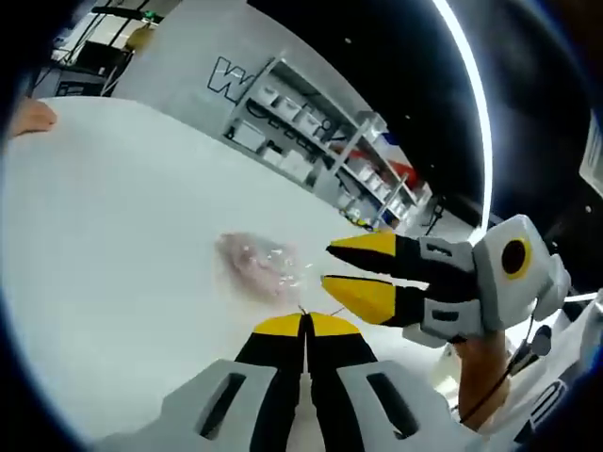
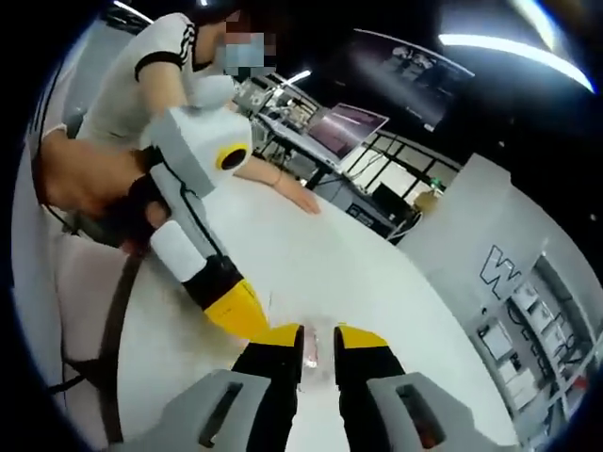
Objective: Open the resealable bag by pulling the two sides of the seal apart until the entire bag opening is separated and visibly accessible.
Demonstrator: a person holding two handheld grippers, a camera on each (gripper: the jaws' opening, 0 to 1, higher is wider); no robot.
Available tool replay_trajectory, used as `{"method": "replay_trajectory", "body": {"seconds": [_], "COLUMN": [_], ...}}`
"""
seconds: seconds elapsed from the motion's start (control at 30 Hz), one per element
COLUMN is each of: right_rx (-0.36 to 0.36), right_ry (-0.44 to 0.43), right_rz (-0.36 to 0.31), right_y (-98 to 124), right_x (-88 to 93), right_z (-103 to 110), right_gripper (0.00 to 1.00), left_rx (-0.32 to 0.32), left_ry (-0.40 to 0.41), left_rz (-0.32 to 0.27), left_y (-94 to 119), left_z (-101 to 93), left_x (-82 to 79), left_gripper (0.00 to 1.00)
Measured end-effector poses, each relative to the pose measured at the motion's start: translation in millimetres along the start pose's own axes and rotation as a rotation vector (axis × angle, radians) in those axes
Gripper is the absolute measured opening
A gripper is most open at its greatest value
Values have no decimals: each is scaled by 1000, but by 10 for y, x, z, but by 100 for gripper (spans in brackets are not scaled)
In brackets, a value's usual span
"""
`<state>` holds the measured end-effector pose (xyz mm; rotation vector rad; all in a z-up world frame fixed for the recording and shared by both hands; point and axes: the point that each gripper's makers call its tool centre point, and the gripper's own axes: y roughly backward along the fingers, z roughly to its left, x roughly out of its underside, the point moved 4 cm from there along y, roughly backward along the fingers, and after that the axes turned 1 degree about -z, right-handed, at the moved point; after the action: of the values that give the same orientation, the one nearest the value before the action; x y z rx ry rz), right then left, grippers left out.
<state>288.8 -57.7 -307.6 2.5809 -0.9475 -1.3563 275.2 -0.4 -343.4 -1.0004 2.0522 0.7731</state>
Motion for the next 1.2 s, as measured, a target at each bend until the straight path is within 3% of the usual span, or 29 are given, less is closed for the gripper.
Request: {"method": "replay_trajectory", "body": {"seconds": [0.13, 0.2, 0.3, 0.43, 0.63, 0.87, 1.03, 1.13, 1.2], "right_rx": [-5, 84, 162, 126, 80, 81, 100, 113, 131], "right_ry": [-15, -9, -33, -41, -47, -54, -75, -91, -89], "right_rz": [29, 39, -13, -24, 14, 22, 10, -12, -14], "right_y": [32, 79, 161, 158, 52, -62, -116, -123, -118], "right_x": [86, 115, 21, -34, 50, 94, 117, 106, 115], "right_z": [2, -155, -306, -226, -92, -104, -148, -178, -217], "right_gripper": [10, 8, 8, 8, 9, 8, 1, 0, 0], "left_rx": [1, 2, 7, 11, 14, 12, 12, -17, -54], "left_ry": [0, -2, -2, -3, -9, -26, -97, -237, -351], "left_rz": [0, 4, 9, 5, 3, -2, -17, -51, -83], "left_y": [4, 4, -2, -8, -13, -2, 15, 16, 27], "left_z": [-2, -5, -21, -28, -24, -8, -67, -39, -14], "left_x": [6, 15, 34, 17, 13, -7, 4, -57, -122], "left_gripper": [1, 1, 1, 1, 1, 1, 1, 2, 14]}}
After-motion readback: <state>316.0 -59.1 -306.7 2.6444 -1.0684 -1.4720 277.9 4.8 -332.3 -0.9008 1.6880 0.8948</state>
